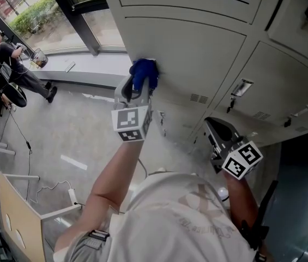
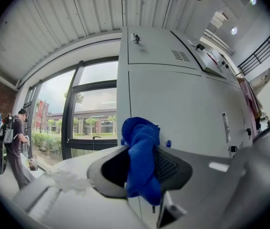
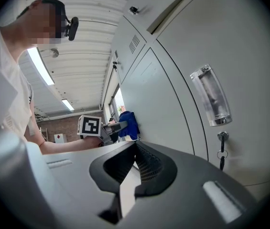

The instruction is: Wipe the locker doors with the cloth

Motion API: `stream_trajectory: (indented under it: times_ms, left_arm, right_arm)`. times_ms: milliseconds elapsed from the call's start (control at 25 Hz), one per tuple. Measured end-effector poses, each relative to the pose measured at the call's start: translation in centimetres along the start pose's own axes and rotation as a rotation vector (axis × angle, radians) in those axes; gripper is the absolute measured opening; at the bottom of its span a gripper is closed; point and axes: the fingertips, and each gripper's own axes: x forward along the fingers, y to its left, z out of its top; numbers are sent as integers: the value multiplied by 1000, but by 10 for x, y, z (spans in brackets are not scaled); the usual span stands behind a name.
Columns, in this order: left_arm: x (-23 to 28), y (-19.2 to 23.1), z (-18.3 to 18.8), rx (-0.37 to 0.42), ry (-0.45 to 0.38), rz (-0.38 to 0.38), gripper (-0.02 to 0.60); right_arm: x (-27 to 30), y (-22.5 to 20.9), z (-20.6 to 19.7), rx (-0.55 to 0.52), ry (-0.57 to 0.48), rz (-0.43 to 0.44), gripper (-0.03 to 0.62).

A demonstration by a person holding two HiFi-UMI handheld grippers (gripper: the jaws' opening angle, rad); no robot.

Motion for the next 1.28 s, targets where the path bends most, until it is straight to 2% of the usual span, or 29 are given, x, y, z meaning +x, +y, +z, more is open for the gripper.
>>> stream_trajectory:
  times_ms: [480, 640, 760, 840, 920, 1120, 1280]
  left_arm:
    - [10, -2, -38, -51, 94, -48, 137]
    - [9, -17, -39, -42, 112, -78, 137]
    - [8, -37, -45, -50, 134, -123, 134]
    - [12, -39, -28, -33, 109, -147, 133]
    - [16, -31, -2, -14, 58, -138, 133]
    - [9, -37, -31, -41, 95, -100, 133]
    - [11, -67, -36, -24, 107, -154, 133]
  right_arm:
    - [-2, 1, 0, -2, -2, -11, 8]
    - [-6, 3, 1, -2, -4, -20, 8]
    - [-17, 4, -4, 8, 3, -69, 8]
    - [-8, -1, -5, 4, -5, -61, 8]
    - [10, -5, -1, -8, -22, -22, 8]
    - [3, -4, -2, -9, 10, -26, 8]
    - [-6, -7, -4, 1, 9, -26, 8]
